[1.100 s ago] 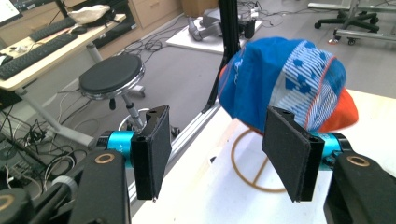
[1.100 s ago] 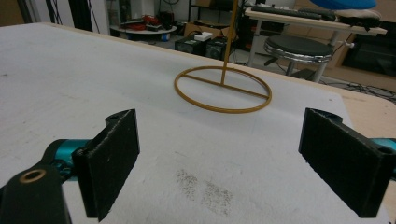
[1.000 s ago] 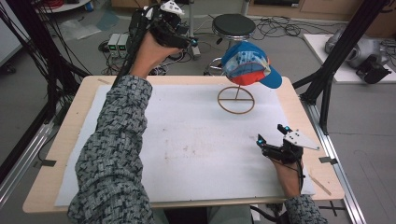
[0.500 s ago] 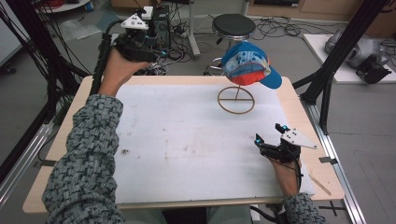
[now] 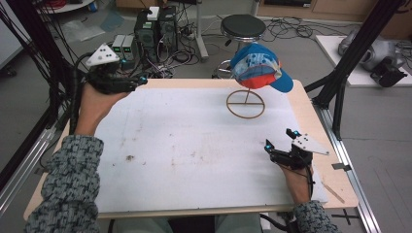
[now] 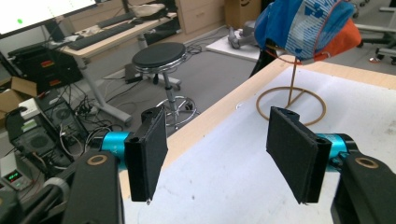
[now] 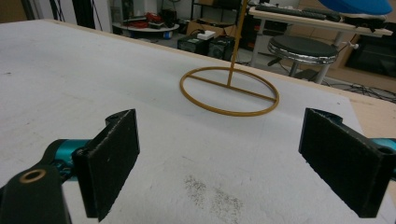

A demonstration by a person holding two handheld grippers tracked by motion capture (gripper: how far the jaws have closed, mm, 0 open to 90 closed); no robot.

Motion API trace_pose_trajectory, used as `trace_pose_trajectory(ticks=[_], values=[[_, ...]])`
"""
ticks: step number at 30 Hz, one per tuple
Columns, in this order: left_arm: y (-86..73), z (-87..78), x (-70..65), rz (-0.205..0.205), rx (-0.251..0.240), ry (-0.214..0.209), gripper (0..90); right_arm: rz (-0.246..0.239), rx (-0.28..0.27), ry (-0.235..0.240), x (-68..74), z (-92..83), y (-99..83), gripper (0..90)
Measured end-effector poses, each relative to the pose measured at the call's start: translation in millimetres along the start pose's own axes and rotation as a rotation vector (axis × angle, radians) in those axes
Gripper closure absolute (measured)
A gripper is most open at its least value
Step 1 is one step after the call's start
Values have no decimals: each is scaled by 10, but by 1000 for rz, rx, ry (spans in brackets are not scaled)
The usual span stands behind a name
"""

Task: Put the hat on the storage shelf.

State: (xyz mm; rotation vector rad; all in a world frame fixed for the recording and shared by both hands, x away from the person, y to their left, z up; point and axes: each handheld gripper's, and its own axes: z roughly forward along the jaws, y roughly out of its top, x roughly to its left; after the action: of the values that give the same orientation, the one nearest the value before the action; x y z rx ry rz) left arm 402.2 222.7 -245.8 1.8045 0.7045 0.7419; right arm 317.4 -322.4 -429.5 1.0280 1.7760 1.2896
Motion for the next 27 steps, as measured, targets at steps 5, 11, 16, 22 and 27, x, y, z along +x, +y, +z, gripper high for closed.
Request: trace_pose_trajectory(ticks=[5,11,16,22,27], values=[[-290,-182,-99,-12,-11,20,372,-3,-3,-2,0,5,1,116],[-709,-328,-258,-53,-19,44,357,4,0,-5,20,16,6,116],[-974,-447,-382,-69,-59,68,336,5,3,-7,10,15,3,116],[-1349,-568,-493,-104,-74,84,336,0,8,-7,20,20,-1,116],[-1525,-608,-532,-118,-68,90,336,0,8,-11,21,20,-1,116]])
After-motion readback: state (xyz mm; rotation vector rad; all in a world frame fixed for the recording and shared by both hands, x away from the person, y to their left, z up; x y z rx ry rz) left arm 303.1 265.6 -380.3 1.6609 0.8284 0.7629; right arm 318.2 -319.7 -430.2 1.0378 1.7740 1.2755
